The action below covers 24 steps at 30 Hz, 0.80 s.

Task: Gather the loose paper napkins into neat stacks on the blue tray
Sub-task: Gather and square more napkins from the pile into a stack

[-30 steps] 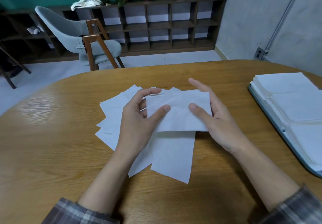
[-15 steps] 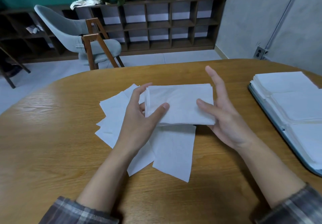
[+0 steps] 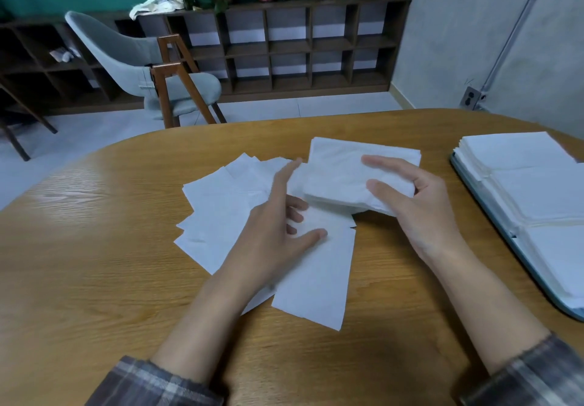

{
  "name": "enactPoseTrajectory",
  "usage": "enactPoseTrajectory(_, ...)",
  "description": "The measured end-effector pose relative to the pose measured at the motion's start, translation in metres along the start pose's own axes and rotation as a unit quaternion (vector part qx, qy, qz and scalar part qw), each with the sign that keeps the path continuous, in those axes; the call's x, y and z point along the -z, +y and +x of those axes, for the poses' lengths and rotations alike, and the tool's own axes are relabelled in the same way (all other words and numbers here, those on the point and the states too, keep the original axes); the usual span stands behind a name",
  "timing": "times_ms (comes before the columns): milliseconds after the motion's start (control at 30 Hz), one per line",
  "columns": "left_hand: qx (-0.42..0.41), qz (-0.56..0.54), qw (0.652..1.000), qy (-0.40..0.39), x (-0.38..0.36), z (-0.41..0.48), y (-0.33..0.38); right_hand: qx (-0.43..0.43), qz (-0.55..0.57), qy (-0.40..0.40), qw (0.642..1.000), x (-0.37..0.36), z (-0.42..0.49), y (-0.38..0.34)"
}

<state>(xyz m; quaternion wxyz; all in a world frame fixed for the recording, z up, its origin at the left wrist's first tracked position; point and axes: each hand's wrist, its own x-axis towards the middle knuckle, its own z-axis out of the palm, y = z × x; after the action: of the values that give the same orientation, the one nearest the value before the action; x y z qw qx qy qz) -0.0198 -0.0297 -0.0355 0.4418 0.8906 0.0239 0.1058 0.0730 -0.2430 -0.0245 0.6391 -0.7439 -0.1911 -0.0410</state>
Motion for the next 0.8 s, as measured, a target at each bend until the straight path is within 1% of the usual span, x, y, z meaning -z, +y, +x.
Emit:
enactPoseTrajectory(100,-0.022,0.061,0.998,-0.027,-0.005,-0.001,-0.006,-0.002,-0.027,0.008,1.0,0.0,0.001,0.003)
enactPoseTrajectory(267,-0.041,0.059,0.997,-0.019,-0.008,0.001,-0.011,0.008,-0.041,0.011,0.999,-0.003,0.001,0.006)
enactPoseTrajectory(367,-0.041,0.029,0.999,-0.014,-0.008,0.0,-0.008,0.012,-0.049,0.002,0.999,-0.003,0.001,0.007)
enactPoseTrajectory(467,-0.045,-0.036,0.998,0.006,-0.003,0.0,-0.001,0.021,-0.051,-0.013,0.998,-0.003,0.001,0.007)
enactPoseTrajectory(567,-0.053,-0.136,0.989,0.014,0.008,0.0,0.008,0.029,-0.036,-0.058,0.997,-0.003,0.0,0.005)
enactPoseTrajectory(633,-0.063,-0.196,0.979,0.011,0.013,-0.002,0.014,0.035,-0.034,-0.106,0.993,-0.003,-0.002,0.003)
enactPoseTrajectory(733,-0.087,-0.209,0.974,0.023,0.011,-0.005,0.021,0.04,-0.013,-0.168,0.985,-0.007,-0.007,0.0)
enactPoseTrajectory(800,-0.09,-0.198,0.976,0.021,0.007,-0.006,0.021,0.037,0.006,-0.175,0.984,-0.011,-0.01,-0.001)
